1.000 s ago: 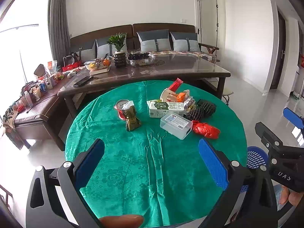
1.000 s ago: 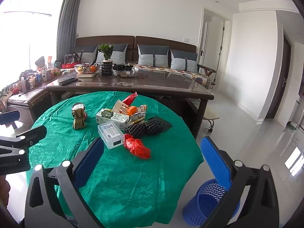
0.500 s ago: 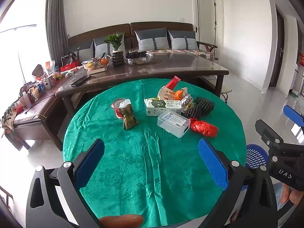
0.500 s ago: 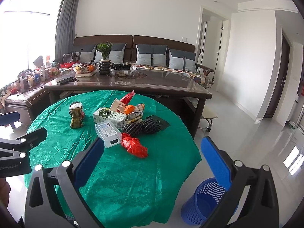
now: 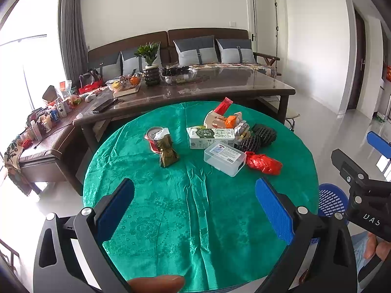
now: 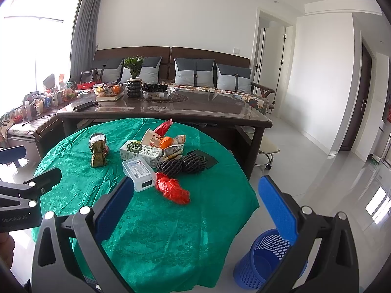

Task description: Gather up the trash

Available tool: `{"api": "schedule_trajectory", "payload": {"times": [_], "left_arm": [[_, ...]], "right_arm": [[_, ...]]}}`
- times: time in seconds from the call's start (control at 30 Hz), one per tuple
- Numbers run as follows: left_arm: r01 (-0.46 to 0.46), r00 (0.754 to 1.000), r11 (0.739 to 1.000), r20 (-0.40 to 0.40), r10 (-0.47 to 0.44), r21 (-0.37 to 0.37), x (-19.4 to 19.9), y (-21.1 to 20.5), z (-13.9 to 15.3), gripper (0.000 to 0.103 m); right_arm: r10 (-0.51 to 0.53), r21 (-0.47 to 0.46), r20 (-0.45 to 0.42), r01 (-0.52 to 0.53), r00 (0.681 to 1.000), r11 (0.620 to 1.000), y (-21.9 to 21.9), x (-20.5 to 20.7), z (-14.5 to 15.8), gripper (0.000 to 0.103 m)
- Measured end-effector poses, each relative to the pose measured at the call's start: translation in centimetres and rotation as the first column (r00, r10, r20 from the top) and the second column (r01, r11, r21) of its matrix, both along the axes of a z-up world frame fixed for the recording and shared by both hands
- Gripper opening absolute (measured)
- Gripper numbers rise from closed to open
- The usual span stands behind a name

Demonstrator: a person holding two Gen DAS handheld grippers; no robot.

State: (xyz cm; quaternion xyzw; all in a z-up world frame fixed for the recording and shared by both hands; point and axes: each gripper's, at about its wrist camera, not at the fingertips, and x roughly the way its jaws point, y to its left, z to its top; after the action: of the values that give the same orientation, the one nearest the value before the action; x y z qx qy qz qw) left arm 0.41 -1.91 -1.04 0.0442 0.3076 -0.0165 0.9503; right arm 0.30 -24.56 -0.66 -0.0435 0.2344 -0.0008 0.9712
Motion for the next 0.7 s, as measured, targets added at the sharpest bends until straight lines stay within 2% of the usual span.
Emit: {"api": "schedule_trajectory", "payload": {"times": [0.7], "left_arm": [[-0.011,1.0,1.0,0.01,0.011,0.029,-0.26,0.25,0.21,0.098]], "right_arm": [[0.003,-0.005,0.004,-0.003,1.0,1.0,0.19,-0.13,0.35,0.098]]}}
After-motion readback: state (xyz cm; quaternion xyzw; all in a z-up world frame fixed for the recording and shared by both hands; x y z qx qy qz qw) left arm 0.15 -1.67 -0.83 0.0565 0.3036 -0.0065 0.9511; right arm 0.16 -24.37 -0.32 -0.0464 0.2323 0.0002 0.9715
